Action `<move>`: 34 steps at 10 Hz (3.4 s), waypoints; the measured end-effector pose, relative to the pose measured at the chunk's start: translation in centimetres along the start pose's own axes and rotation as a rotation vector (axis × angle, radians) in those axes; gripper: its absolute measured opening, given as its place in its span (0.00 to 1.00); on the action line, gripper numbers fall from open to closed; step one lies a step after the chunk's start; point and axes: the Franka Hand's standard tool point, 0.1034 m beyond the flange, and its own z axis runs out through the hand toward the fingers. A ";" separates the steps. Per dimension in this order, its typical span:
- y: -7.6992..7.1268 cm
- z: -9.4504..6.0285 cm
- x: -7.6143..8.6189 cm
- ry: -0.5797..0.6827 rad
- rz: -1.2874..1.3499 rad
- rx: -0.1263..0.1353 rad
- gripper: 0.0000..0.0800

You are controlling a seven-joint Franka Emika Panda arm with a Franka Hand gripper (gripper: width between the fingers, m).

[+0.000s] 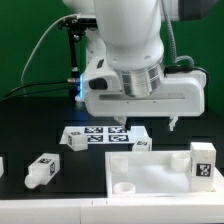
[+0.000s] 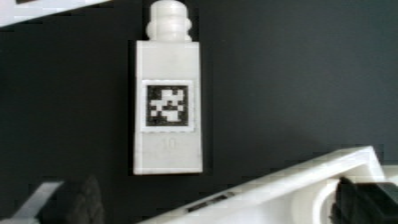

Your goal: Assemble square table

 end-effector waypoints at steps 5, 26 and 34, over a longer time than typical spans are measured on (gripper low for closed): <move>1.5 0.6 1.0 -0.446 0.021 -0.009 0.81; 2.1 5.1 0.1 -0.553 0.064 -0.019 0.35; -0.3 -4.7 1.1 -0.097 0.015 0.058 0.36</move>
Offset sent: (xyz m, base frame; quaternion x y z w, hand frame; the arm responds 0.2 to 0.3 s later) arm 0.0153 -0.0001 -0.0070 0.0221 -0.2360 0.0107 0.9714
